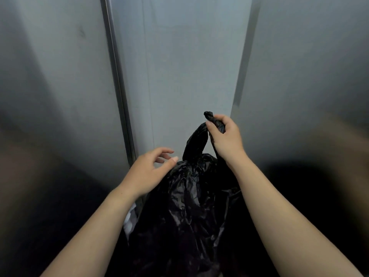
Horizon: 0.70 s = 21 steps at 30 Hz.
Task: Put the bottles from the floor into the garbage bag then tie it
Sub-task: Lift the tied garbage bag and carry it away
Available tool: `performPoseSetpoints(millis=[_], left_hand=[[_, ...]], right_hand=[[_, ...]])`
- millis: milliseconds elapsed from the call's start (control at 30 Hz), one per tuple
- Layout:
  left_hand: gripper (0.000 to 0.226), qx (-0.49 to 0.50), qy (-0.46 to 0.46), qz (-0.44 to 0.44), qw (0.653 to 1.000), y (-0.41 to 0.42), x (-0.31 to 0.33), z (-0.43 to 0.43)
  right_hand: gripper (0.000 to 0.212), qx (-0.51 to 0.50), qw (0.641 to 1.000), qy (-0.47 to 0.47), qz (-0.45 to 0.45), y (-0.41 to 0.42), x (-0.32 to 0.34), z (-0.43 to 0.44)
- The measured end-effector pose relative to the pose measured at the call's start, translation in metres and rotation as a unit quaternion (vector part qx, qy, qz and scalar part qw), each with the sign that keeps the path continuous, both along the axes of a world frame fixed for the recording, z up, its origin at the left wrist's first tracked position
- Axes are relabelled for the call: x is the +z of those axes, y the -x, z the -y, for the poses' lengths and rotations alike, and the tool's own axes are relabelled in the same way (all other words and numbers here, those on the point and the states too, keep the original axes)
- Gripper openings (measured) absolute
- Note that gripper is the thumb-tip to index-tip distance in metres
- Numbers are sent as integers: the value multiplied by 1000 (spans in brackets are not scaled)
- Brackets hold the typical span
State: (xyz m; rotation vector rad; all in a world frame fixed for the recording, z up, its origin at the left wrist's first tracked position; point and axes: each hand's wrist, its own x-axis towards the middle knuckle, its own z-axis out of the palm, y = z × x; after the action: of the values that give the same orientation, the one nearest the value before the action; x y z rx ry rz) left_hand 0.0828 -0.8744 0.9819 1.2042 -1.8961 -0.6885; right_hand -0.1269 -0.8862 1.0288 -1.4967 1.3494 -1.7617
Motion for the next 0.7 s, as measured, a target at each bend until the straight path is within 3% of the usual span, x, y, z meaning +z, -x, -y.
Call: performPoseSetpoints(millis=[367, 600, 700], left_hand=[[40, 15, -91, 3, 996, -20, -98, -21], [47, 8, -129, 50, 990, -18, -134, -25], [40, 4, -138, 65, 988, -15, -142, -27]], right_hand=[[8, 10, 980, -166, -106, -3, -148, -37], [7, -5, 969, -217, -114, 1, -198, -35], [6, -14, 970, -216, -107, 2, -202, -30]])
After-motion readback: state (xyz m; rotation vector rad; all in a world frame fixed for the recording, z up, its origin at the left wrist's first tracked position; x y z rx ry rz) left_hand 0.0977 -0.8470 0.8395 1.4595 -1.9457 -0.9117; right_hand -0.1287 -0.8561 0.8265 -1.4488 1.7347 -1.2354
